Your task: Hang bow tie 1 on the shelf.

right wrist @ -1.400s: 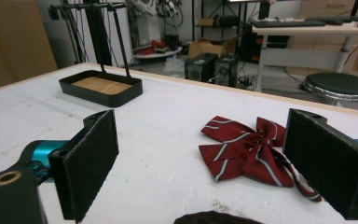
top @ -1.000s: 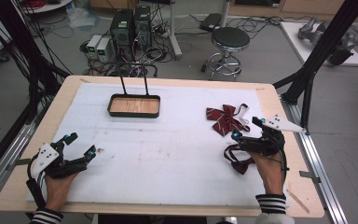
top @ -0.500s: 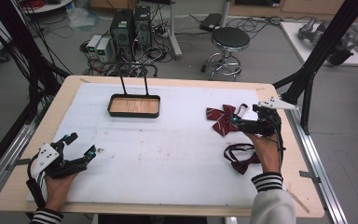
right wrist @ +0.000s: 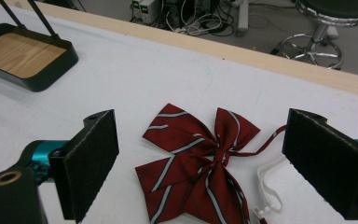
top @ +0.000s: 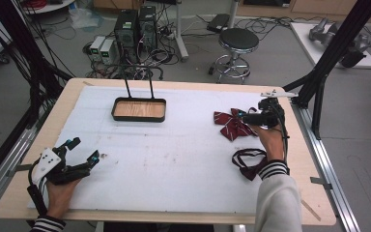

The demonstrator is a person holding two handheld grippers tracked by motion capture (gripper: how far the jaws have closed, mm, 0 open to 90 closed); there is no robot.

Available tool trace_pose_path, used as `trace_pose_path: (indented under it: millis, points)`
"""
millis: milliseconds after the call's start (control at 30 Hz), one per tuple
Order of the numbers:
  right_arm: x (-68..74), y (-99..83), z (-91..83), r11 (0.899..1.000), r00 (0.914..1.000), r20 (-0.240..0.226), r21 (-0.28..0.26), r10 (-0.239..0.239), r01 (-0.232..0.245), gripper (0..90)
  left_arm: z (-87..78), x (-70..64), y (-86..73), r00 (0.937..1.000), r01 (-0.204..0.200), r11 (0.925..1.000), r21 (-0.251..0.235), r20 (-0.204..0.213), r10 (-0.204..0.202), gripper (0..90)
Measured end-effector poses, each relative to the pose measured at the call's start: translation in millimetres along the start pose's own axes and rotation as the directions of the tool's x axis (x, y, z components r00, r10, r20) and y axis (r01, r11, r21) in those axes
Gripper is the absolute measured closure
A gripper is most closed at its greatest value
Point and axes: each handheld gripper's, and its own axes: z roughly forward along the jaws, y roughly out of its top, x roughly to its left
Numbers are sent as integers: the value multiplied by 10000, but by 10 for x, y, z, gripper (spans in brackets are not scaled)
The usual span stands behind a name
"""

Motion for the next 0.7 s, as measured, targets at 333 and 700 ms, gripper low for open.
trace_pose_path:
  millis: [333,700]
  points:
    - [-61,90,294,9954,9975,702,958,-44,-23,97,-2,-4,-2,10000,37,10000,-56,-30,-37,143]
    - [-168,11,586,9881,9960,770,1437,445,-552,103,-4,-1,-3,10000,22,10000,-85,-42,-22,144]
